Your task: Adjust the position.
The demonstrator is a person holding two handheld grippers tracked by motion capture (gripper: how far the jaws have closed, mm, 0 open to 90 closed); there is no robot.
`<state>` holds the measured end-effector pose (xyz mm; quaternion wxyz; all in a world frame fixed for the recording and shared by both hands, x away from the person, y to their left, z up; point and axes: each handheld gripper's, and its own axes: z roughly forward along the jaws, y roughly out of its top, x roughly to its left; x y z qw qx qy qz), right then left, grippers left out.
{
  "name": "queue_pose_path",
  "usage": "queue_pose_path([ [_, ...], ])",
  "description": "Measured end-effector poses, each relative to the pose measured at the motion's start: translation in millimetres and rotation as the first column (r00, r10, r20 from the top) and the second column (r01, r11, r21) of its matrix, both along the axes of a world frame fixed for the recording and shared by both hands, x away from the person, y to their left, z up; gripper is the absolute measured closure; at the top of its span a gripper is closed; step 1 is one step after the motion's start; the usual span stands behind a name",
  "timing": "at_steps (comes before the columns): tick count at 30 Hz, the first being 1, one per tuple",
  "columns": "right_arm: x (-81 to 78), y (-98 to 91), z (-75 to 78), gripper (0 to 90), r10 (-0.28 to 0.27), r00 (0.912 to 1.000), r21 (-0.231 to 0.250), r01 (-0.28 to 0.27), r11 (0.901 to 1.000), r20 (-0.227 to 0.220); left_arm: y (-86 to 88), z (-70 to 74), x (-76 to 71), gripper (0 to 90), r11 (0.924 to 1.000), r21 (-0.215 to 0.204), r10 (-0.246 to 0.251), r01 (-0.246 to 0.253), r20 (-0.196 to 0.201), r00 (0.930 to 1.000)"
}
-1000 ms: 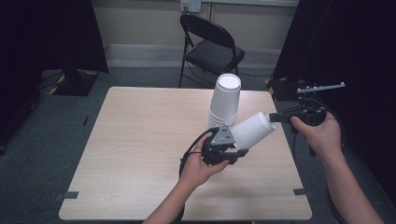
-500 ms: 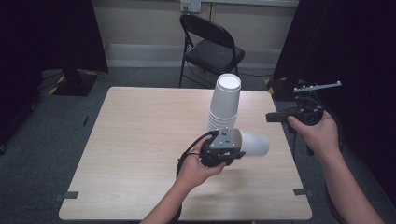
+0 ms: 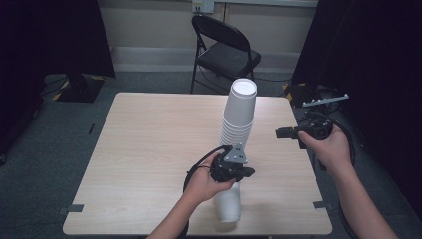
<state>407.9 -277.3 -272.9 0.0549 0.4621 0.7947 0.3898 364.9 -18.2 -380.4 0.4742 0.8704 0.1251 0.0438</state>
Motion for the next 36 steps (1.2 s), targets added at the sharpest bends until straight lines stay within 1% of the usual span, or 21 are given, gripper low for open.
queue_pose_path([
  [1,-0.9,0.4,-3.1,77.3,0.011,0.9999,0.005,-0.011,0.9999,-0.004,3.3,-0.3,-0.7,85.8,1.0000,0.002,-0.002,0.002,-0.001,1.0000],
  [2,-1.9,1.0,-6.2,76.9,0.015,0.9999,0.006,-0.015,0.9999,-0.006,3.3,-0.3,-0.7,80.0,1.0000,0.002,-0.002,0.002,-0.001,1.0000],
  [3,-2.8,1.8,-9.2,75.8,0.020,0.9998,0.003,-0.020,0.9998,-0.008,7.2,0.5,-1.2,69.8,1.0000,-0.002,0.004,-0.004,-0.019,0.9998],
  [4,-3.7,3.2,-12.0,75.0,0.027,0.9996,0.004,-0.027,0.9996,-0.006,12.8,2.1,-1.8,69.7,1.0000,-0.003,-0.008,0.008,-0.045,0.9990],
  [5,-3.7,3.2,-12.0,75.0,0.027,0.9996,0.004,-0.027,0.9996,-0.006,22.0,2.7,-4.5,69.7,0.9990,-0.003,-0.044,0.043,-0.108,0.9932],
  [6,-5.9,6.9,-15.7,74.7,0.047,0.9989,0.008,-0.047,0.9989,-0.006,25.7,2.0,-6.0,62.4,0.9993,0.015,-0.034,0.036,-0.094,0.9950],
  [7,-6.5,8.7,-17.1,74.7,0.058,0.9983,0.008,-0.058,0.9983,-0.008,28.8,0.2,-6.3,62.1,0.9991,0.030,-0.026,0.029,-0.088,0.9958],
  [8,-7.4,12.2,-19.6,74.6,0.068,0.9977,0.006,-0.068,0.9977,-0.006,31.9,-1.9,-5.4,57.8,0.9987,0.045,-0.019,0.023,-0.097,0.9951],
  [10,-7.6,14.2,-21.6,74.4,0.076,0.9971,0.013,-0.076,0.9970,-0.006,40.3,-8.6,-1.9,55.9,0.9990,0.040,0.023,-0.019,-0.092,0.9955],
  [12,-8.9,18.1,-25.5,73.5,0.083,0.9965,0.028,-0.083,0.9961,-0.006,48.9,-14.6,0.0,51.7,0.9992,0.005,0.039,-0.039,-0.125,0.9913],
  [13,-10.0,19.8,-27.4,73.5,0.090,0.9959,0.028,-0.090,0.9956,-0.007,53.4,-17.6,0.4,50.0,0.9992,0.011,0.039,-0.038,-0.136,0.9899],
  [14,-11.7,22.6,-30.5,73.5,0.104,0.9945,0.021,-0.104,0.9944,-0.013,62.3,-24.8,1.7,44.1,0.9983,0.026,0.056,-0.053,-0.155,0.9863],
  [15,-12.0,24.0,-31.2,73.5,0.106,0.9943,0.014,-0.105,0.9943,-0.016,65.7,-28.4,2.1,44.0,0.9982,0.035,0.054,-0.049,-0.174,0.9833],
  [17,-12.2,25.0,-31.3,73.5,0.107,0.9941,0.007,-0.107,0.9942,-0.013,68.6,-31.2,2.1,43.7,0.9979,0.048,0.051,-0.043,-0.178,0.9827],
  [18,-12.1,25.9,-30.8,73.4,0.110,0.9938,0.001,-0.110,0.9939,-0.010,70.1,-34.0,1.9,43.6,0.9977,0.056,0.048,-0.038,-0.192,0.9802],
  [23,-12.8,31.0,-31.1,73.2,0.118,0.9930,0.006,-0.118,0.9930,-0.005,68.9,-47.7,1.7,60.8,0.9947,0.102,0.028,-0.006,-0.218,0.9754],
  [24,-12.8,31.0,-31.1,73.2,0.118,0.9930,0.006,-0.118,0.9930,-0.005,68.7,-49.5,1.8,60.8,0.9956,0.094,0.025,-0.002,-0.241,0.9703],
  [25,-13.2,31.2,-31.4,73.2,0.119,0.9929,0.005,-0.118,0.9929,-0.009,68.7,-50.9,2.0,67.1,0.9963,0.086,0.023,-0.001,-0.249,0.9682],
  [28,-13.9,30.6,-32.0,73.2,0.119,0.9928,-0.004,-0.119,0.9929,-0.010,68.8,-51.6,1.4,69.2,0.9960,0.089,0.018,0.004,-0.246,0.9692],
  [34,-15.7,29.3,-28.6,73.3,0.119,0.9929,0.002,-0.119,0.9929,0.002,73.0,-50.8,4.5,73.8,0.9964,0.084,0.036,-0.014,-0.267,0.9630],
  [36,-16.9,29.9,-27.5,73.3,0.125,0.9921,0.002,-0.125,0.9921,0.005,74.2,-49.6,5.7,77.8,0.9969,0.076,0.037,-0.018,-0.258,0.9654],
])
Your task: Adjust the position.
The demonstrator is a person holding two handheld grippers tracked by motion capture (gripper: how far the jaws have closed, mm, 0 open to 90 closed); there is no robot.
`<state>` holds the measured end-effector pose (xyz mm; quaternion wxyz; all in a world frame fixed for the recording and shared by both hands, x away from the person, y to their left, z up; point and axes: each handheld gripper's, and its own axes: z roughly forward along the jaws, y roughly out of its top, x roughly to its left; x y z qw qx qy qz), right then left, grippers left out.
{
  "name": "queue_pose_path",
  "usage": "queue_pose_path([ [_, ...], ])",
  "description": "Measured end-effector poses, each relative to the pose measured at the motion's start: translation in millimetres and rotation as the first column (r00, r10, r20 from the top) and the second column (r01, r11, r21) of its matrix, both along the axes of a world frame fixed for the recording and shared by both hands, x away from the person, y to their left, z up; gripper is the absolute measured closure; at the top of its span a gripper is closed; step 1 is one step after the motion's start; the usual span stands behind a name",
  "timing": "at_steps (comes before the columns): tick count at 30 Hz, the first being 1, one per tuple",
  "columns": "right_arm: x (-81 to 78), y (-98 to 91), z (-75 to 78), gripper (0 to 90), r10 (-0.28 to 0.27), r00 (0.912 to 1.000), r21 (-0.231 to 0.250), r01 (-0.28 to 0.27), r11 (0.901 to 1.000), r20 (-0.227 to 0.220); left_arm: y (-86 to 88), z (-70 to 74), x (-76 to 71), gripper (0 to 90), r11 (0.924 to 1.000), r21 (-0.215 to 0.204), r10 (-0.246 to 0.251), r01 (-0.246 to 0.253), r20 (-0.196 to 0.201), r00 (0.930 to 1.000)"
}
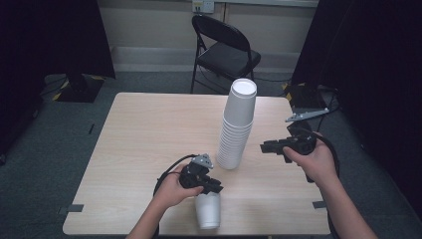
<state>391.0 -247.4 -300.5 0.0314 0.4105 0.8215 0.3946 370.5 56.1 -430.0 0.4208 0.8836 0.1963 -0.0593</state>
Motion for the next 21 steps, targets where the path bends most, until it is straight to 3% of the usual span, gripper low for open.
queue_pose_path([
  [5,0.1,0.2,0.5,73.3,0.000,1.0000,0.001,0.000,1.0000,0.001,0.7,6.1,1.4,81.3,0.9999,-0.011,0.000,0.000,0.011,0.9999],
  [7,0.1,0.2,0.3,73.3,0.001,1.0000,0.000,-0.001,1.0000,-0.002,3.1,9.8,2.9,80.9,0.9999,-0.012,-0.004,0.004,0.033,0.9994],
  [8,-0.1,0.2,0.1,73.3,0.001,1.0000,0.001,-0.001,1.0000,-0.002,5.0,12.1,2.9,77.1,0.9998,-0.019,0.003,-0.003,0.044,0.9990],
  [9,-0.2,0.1,-0.3,73.3,0.001,1.0000,0.001,-0.001,1.0000,-0.001,9.4,16.3,3.3,71.8,0.9992,-0.040,-0.007,0.007,0.012,0.9999],
  [10,-0.2,0.1,-0.3,73.3,0.001,1.0000,0.001,-0.001,1.0000,-0.001,9.4,16.3,3.3,63.7,0.9992,-0.040,-0.007,0.007,0.012,0.9999],
  [15,0.2,1.1,-1.3,73.3,0.000,1.0000,0.008,0.000,1.0000,-0.004,28.6,22.0,3.4,55.8,0.9989,-0.034,0.033,-0.032,0.031,0.9990],
  [19,-0.5,3.3,-1.3,73.2,0.007,1.0000,0.007,-0.007,1.0000,-0.005,39.0,17.7,4.8,50.5,0.9980,-0.015,0.061,-0.061,0.031,0.9976],
  [21,0.0,4.5,-2.0,73.1,0.010,0.9999,0.006,-0.010,0.9999,-0.006,44.2,12.2,6.2,48.2,0.9984,-0.003,0.057,-0.057,0.002,0.9984],
])
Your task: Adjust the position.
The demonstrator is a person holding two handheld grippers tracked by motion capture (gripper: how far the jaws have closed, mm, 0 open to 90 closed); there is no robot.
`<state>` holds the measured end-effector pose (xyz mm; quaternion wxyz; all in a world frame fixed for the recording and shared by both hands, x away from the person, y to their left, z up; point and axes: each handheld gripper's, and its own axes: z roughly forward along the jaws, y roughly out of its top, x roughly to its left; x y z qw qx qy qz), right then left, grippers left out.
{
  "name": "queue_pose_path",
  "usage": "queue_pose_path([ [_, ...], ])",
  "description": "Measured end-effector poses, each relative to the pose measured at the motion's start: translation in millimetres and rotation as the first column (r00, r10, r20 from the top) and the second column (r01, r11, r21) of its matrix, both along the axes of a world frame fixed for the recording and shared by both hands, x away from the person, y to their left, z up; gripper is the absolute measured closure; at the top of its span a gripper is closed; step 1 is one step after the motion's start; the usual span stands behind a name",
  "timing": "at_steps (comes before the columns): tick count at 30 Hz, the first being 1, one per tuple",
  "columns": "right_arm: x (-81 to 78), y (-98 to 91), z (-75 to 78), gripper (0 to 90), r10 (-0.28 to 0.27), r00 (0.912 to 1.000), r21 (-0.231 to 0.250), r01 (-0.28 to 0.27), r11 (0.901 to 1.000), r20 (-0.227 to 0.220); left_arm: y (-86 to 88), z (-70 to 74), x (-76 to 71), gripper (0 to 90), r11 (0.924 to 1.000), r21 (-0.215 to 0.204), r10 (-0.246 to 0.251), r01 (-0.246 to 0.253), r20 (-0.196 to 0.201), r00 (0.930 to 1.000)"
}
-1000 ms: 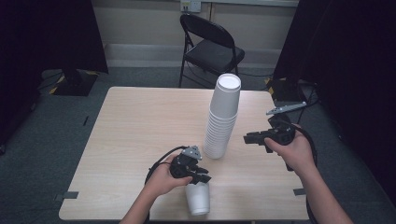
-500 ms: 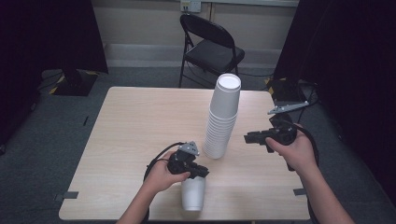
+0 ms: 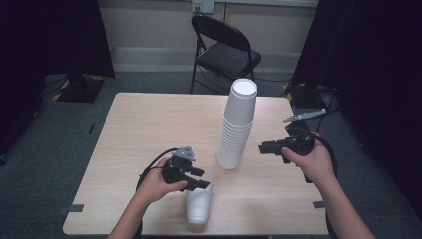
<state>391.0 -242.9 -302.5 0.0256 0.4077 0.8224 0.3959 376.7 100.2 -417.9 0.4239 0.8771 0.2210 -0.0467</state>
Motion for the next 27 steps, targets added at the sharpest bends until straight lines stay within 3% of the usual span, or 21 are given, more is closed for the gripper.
queue_pose_path([
  [2,0.2,0.3,-0.6,73.0,0.001,1.0000,0.003,-0.001,1.0000,-0.001,3.0,-6.3,-0.9,50.6,0.9998,0.016,-0.008,0.008,-0.017,0.9998],
  [4,0.4,0.9,-2.1,72.9,0.000,1.0000,0.001,0.000,1.0000,-0.004,5.3,-10.4,-3.1,60.2,0.9993,-0.010,-0.037,0.036,-0.080,0.9961],
  [5,0.3,0.8,-2.4,72.9,-0.001,1.0000,0.003,0.001,1.0000,-0.004,5.3,-10.4,-3.1,69.5,0.9993,-0.010,-0.037,0.036,-0.080,0.9961],
  [6,0.2,0.8,-2.6,72.9,-0.002,1.0000,0.008,0.002,1.0000,-0.004,5.2,-8.2,-4.3,76.1,0.9991,0.029,-0.029,0.031,-0.082,0.9962],
  [8,-0.1,0.7,-2.4,72.8,-0.002,1.0000,0.005,0.002,1.0000,-0.005,4.6,-7.4,-4.4,86.3,0.9989,0.040,-0.021,0.025,-0.100,0.9948],
  [12,-1.8,-1.6,-0.8,72.9,-0.004,1.0000,0.005,0.004,1.0000,0.001,5.1,-8.5,-3.6,86.9,0.9990,0.033,-0.028,0.031,-0.098,0.9948],
  [13,-2.3,-3.7,-0.4,72.9,-0.006,1.0000,0.009,0.006,0.9999,0.002,5.8,-6.7,-4.2,87.1,0.9982,0.057,-0.014,0.019,-0.084,0.9963],
  [16,-2.6,-5.0,-0.5,72.9,-0.008,1.0000,0.008,0.008,0.9999,0.001,9.4,-2.7,-3.2,87.1,0.9998,0.014,-0.015,0.016,-0.080,0.9967],
  [19,-3.1,-5.7,-1.0,72.9,-0.007,1.0000,0.014,0.007,0.9999,0.002,11.0,6.4,-2.2,87.1,1.0000,0.007,-0.001,0.002,-0.045,0.9990],
  [22,-4.3,-5.4,-0.8,72.4,-0.004,1.0000,0.018,0.004,0.9998,0.006,11.3,22.6,-0.2,87.1,0.9992,0.029,0.026,-0.027,0.041,0.9988],
  [23,-5.1,-5.5,0.0,72.1,-0.004,0.9999,0.021,0.004,0.9998,0.011,12.4,29.5,1.0,87.1,0.9989,0.024,0.038,-0.040,0.071,0.9968],
  [24,-5.4,-5.8,0.5,72.0,-0.005,0.9999,0.022,0.005,0.9998,0.013,14.6,41.5,2.4,87.2,0.9980,-0.011,0.063,-0.062,0.115,0.9914],
  [25,-5.4,-5.8,0.5,72.0,-0.005,0.9999,0.022,0.005,0.9998,0.013,14.6,41.5,2.4,87.2,0.9980,-0.011,0.063,-0.062,0.115,0.9914],
  [27,-6.0,-6.4,1.1,71.8,-0.005,0.9999,0.023,0.004,0.9997,0.017,15.8,48.5,1.4,87.2,0.9960,-0.018,0.090,-0.088,0.189,0.9778],
])
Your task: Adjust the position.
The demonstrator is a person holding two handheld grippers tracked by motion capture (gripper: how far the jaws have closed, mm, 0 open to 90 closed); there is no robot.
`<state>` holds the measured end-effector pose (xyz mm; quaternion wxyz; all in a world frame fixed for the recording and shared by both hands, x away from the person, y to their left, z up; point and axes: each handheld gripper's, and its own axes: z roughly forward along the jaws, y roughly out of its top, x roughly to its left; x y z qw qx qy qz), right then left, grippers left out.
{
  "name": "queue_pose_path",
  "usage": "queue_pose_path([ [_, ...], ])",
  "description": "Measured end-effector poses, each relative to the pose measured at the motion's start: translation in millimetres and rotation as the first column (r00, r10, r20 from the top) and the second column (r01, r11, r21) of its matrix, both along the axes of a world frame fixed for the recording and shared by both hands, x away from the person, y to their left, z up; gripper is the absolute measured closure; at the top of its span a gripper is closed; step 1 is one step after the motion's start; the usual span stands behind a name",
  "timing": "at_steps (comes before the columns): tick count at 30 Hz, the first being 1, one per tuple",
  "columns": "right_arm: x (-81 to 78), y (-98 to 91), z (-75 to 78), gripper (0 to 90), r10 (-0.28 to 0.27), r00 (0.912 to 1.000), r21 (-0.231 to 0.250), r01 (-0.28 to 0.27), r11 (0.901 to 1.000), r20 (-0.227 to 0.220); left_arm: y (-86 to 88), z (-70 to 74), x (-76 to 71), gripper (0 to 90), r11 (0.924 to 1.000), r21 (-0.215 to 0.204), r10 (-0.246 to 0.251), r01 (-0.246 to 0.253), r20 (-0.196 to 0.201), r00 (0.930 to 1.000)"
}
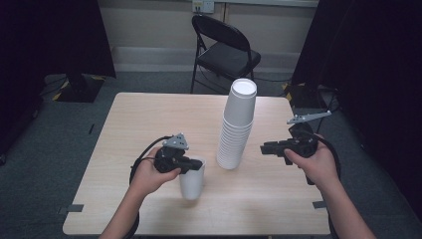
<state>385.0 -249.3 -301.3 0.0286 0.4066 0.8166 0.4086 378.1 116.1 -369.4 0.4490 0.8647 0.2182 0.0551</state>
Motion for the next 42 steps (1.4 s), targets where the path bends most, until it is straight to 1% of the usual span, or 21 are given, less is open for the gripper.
queue_pose_path([
  [2,-0.5,-0.4,0.0,71.6,0.001,1.0000,0.002,-0.001,1.0000,0.003,-0.6,-1.5,-3.2,87.3,0.9996,0.025,0.009,-0.010,0.026,0.9996],
  [3,-1.1,-0.6,-0.7,71.5,0.002,1.0000,0.004,-0.002,1.0000,0.004,-2.5,-8.9,-6.8,87.3,0.9989,0.047,-0.004,0.003,0.030,0.9995],
  [8,-2.2,-0.9,-4.0,71.4,0.003,1.0000,0.002,-0.003,1.0000,-0.002,-6.6,-19.0,-12.1,86.9,0.9971,0.074,-0.021,0.017,0.048,0.9986],
  [13,-2.1,-0.1,-7.4,71.4,0.006,0.9999,-0.003,-0.006,1.0000,-0.009,-16.1,-13.5,-12.8,86.9,0.9964,0.078,-0.038,0.032,0.068,0.9970],
  [15,-1.5,0.3,-7.8,71.0,0.005,0.9999,-0.003,-0.005,1.0000,-0.011,-20.5,-11.0,-11.3,86.4,0.9952,0.089,-0.046,0.040,0.072,0.9964],
  [17,-0.6,1.3,-8.4,69.7,0.006,0.9999,-0.002,-0.006,1.0000,-0.013,-25.2,-10.9,-10.1,85.0,0.9947,0.092,-0.052,0.046,0.063,0.9967],
  [19,-0.1,2.0,-9.1,68.5,0.008,0.9999,-0.007,-0.008,0.9999,-0.010,-33.6,-13.5,-7.1,83.7,0.9905,0.127,-0.063,0.054,0.066,0.9958],
  [21,0.2,2.3,-9.6,67.1,0.006,0.9999,-0.010,-0.006,0.9999,-0.010,-35.9,-14.7,-6.3,83.4,0.9900,0.129,-0.065,0.056,0.062,0.9959],
  [24,0.4,2.3,-11.7,62.6,0.002,1.0000,-0.025,-0.002,0.9997,-0.002,-39.0,-17.0,-4.0,81.9,0.9936,0.101,-0.055,0.050,0.044,0.9975],
  [27,0.5,0.0,-13.4,57.9,-0.007,0.9999,-0.038,0.008,0.9993,0.015,-39.9,-17.9,-2.5,79.0,0.9951,0.088,-0.048,0.045,0.030,0.9984],
  [29,0.4,-2.4,-14.8,53.5,-0.018,0.9995,-0.037,0.019,0.9991,0.024,-39.7,-17.6,-2.8,73.6,0.9956,0.082,-0.047,0.045,0.016,0.9988],
  [30,0.4,-4.5,-16.8,50.2,-0.028,0.9991,-0.030,0.029,0.9991,0.031,-38.8,-17.5,-3.2,60.1,0.9964,0.076,-0.038,0.036,0.020,0.9991],
  [31,0.4,-4.5,-16.8,50.2,-0.028,0.9991,-0.030,0.029,0.9991,0.031,-37.2,-17.1,-3.2,60.1,0.9970,0.074,-0.024,0.021,0.031,0.9992],
  [32,0.5,-5.2,-17.7,48.0,-0.029,0.9989,-0.033,0.030,0.9990,0.037,-34.7,-16.6,-3.4,50.9,0.9981,0.061,-0.007,0.004,0.038,0.9992],
  [33,0.5,-5.5,-18.6,45.7,-0.024,0.9984,-0.032,0.026,0.9992,0.051,-30.8,-15.6,-4.2,42.1,0.9990,0.039,0.019,-0.019,0.024,0.9995],
  [34,0.2,-5.2,-20.2,42.1,-0.020,0.9973,-0.041,0.023,0.9989,0.071,-27.9,-14.5,-4.8,28.6,0.9987,0.039,0.030,-0.031,0.022,0.9993],
  [36,0.0,-4.4,-22.1,38.5,-0.019,0.9965,-0.055,0.024,0.9982,0.082,-20.8,-13.7,-6.8,22.2,0.9982,0.032,0.049,-0.050,0.045,0.9978],
  [38,-0.2,-4.0,-23.3,36.8,-0.021,0.9959,-0.064,0.026,0.9976,0.088,-14.8,-12.9,-9.0,20.4,0.9968,0.041,0.066,-0.068,0.045,0.9968],
  [39,-0.8,-3.8,-24.6,35.9,-0.026,0.9959,-0.071,0.033,0.9970,0.087,-11.9,-13.3,-10.2,20.2,0.9971,0.031,0.068,-0.070,0.042,0.9968],
  [40,-1.0,-3.2,-27.7,33.2,-0.025,0.9960,-0.069,0.031,0.9971,0.086,-9.2,-13.5,-11.3,20.4,0.9969,0.032,0.071,-0.072,0.040,0.9967],
  [42,-1.5,-2.6,-29.9,32.3,-0.020,0.9955,-0.074,0.027,0.9969,0.092,-3.0,-14.7,-13.0,20.4,0.9962,0.039,0.077,-0.078,0.038,0.9963],
])
